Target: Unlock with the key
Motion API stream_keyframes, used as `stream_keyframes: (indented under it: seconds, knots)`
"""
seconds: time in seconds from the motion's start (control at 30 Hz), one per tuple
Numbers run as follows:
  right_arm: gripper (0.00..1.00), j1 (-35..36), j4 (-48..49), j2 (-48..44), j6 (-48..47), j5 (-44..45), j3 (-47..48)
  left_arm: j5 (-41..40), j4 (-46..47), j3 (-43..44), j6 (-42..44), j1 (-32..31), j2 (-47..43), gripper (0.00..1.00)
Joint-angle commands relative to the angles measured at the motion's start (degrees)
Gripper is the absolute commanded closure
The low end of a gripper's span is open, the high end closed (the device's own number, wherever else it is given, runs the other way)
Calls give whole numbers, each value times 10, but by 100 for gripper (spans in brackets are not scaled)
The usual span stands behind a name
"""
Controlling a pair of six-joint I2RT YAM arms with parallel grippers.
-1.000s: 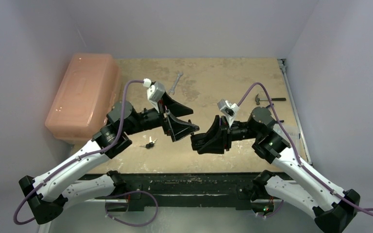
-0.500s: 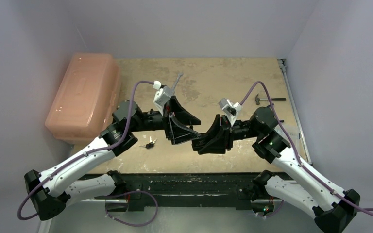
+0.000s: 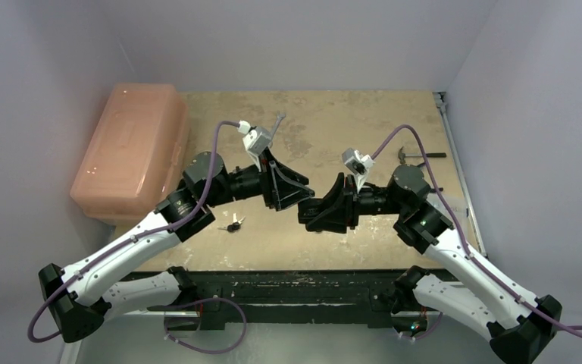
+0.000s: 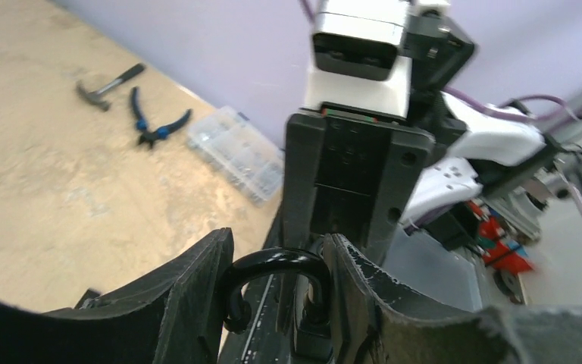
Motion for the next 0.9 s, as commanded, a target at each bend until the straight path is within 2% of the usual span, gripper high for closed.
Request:
stream_keyframes:
  seconds: [0.0,0.27,0.5,0.57,0.67,0.7,0.87]
  knots:
    - [100,3,-30,4,-65,104,59,-139,-90,32,4,2,24,74]
    - [100,3,-92,43,-95,246,82,-327,-187,53,-48,3,74,75]
    - [100,3,-82,63,-94,254,68,-352,-197,50,-52,2,95,68]
    - [100,3,-82,65,-94,258,64,-361,-202,49,-48,3,90,59]
    - [100,3,-82,68,-91,262,57,-380,-216,52,-35,3,79,30]
    - [100,3,-82,69,-90,263,55,-390,-226,56,-25,3,74,25]
    - [100,3,-62,75,-78,269,37,-458,-281,84,25,3,60,18]
